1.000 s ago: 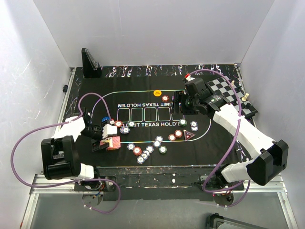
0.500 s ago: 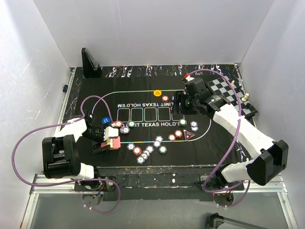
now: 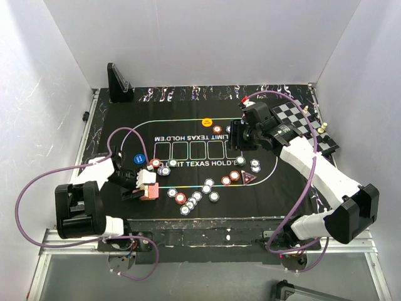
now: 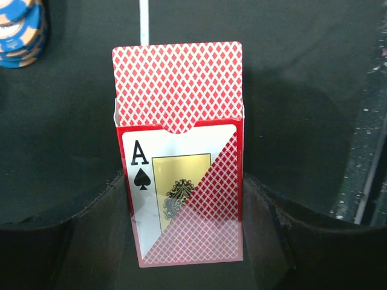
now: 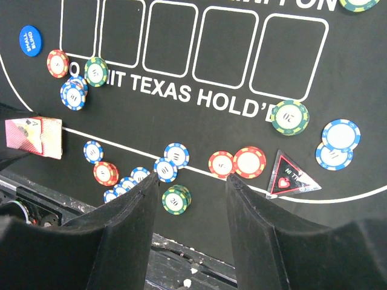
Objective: Distribute texas hold em gaming equipment
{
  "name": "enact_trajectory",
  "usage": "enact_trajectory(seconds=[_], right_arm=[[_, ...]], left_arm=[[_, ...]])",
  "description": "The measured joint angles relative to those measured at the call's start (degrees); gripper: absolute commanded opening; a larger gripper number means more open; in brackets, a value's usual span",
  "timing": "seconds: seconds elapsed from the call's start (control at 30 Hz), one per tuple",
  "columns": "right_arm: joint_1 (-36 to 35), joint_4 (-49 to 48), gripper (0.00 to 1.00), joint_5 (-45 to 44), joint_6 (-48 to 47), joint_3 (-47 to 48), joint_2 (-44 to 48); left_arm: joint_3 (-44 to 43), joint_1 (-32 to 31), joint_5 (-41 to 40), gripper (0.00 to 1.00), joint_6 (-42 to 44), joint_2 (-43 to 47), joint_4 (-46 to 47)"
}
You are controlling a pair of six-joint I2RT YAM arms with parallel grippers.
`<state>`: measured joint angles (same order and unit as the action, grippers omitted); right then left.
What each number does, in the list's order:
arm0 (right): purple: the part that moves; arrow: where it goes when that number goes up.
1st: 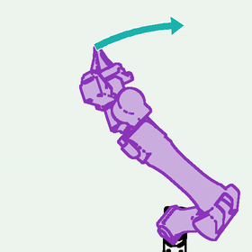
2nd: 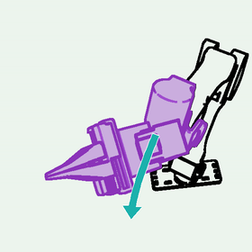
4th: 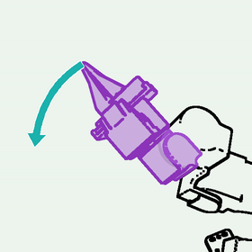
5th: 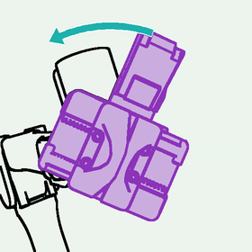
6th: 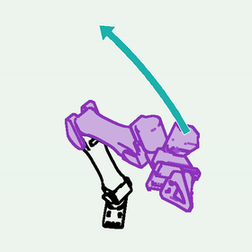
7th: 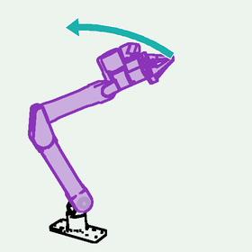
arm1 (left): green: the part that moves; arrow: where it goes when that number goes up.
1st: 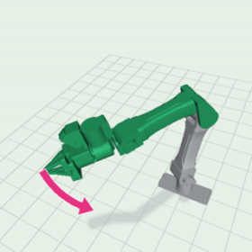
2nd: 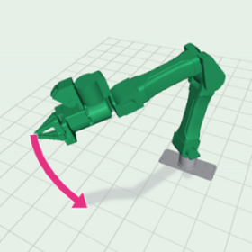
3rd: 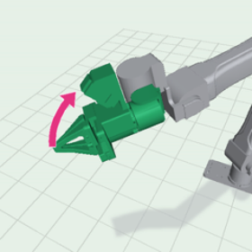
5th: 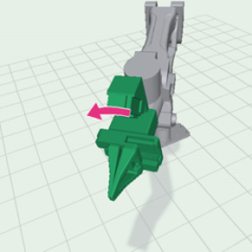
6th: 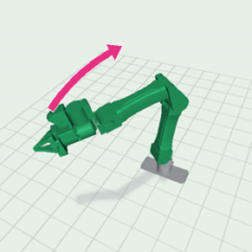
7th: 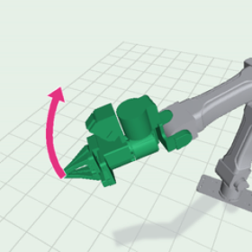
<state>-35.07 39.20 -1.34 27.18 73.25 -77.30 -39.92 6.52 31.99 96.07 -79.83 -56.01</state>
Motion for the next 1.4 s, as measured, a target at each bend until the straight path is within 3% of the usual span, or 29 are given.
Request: enact_trajectory(seconds=[0.1, 0.3, 0.5, 0.7, 0.93, 1.17, 1.4], right_arm=[[0.00, 0.00, 0.55, 0.15, -0.09, 0.00, 0.00], [-0.59, 0.04, 0.68, 2.03, 0.11, 0.15, -0.07], [-1.84, -1.31, 0.83, 8.98, 2.10, 2.45, -1.38], [-2.10, -11.10, 0.86, 22.38, 9.53, 1.55, -2.60], [-2.47, -25.90, 0.88, 33.97, 19.19, 0.68, -6.32], [-3.28, -33.33, 0.89, 37.75, 24.20, 0.68, -9.03], [-4.85, -38.36, 0.91, 38.32, 26.75, 0.68, -12.74]], left_arm=[[0.00, -0.04, 0.02, 0.01, 0.09, 1.20, -2.14], [-2.12, -1.05, 0.74, 0.00, -2.40, 4.35, -6.80], [-10.93, -3.26, 4.11, 0.00, -7.65, 8.33, -12.74], [-26.73, -8.26, 7.82, 0.00, -14.82, 7.63, -17.73], [-43.01, -15.50, 10.25, 0.00, -27.08, -0.13, -19.02], [-48.52, -21.33, 9.55, 0.00, -34.88, -3.58, -19.19], [-50.69, -23.30, 7.93, 0.00, -38.10, -4.28, -19.54]])
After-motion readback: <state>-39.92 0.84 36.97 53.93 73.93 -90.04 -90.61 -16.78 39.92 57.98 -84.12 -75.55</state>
